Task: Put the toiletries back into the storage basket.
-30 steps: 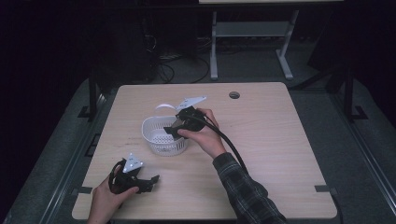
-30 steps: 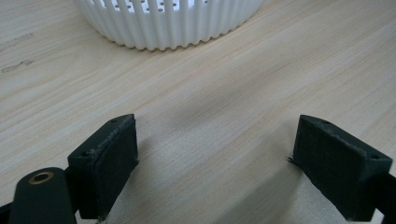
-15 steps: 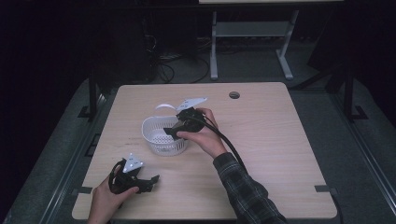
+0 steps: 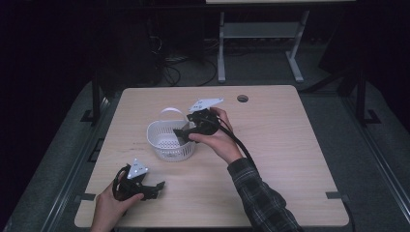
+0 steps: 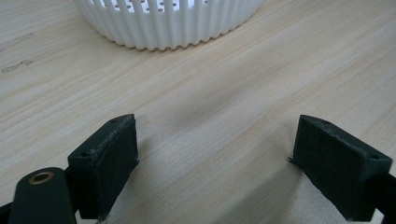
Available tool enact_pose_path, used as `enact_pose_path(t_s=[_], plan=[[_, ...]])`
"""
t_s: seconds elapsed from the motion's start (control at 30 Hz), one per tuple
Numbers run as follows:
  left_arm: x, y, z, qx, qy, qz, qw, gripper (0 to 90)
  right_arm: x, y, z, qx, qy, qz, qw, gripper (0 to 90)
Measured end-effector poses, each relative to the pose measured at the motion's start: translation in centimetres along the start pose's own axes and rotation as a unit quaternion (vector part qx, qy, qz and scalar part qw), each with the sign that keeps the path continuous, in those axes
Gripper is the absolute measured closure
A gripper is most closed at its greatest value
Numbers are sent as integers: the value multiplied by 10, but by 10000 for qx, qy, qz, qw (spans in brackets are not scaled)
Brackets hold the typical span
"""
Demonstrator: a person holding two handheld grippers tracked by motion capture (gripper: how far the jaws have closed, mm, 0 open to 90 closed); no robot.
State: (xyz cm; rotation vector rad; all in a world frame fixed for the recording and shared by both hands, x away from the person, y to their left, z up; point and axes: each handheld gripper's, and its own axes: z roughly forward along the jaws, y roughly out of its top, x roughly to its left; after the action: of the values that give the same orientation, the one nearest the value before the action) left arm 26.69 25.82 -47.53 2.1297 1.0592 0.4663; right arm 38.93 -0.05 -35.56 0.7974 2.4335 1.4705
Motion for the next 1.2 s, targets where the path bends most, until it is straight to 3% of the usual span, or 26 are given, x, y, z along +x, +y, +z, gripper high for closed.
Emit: enact_pose_path(t_s=[0.57, 0.83, 1.2], plan=[[0, 0, 0, -1, 2, -4, 10000, 128, -4, -14, -41, 31, -250, -41, 9997, 244], [0, 0, 0, -18, 0, -20, 10000, 128, -7, -40, -64, 107, -528, 7, 9985, 246], [0, 0, 0, -16, 0, -15, 10000, 128, -8, -69, -94, 80, -647, 55, 9979, 247]])
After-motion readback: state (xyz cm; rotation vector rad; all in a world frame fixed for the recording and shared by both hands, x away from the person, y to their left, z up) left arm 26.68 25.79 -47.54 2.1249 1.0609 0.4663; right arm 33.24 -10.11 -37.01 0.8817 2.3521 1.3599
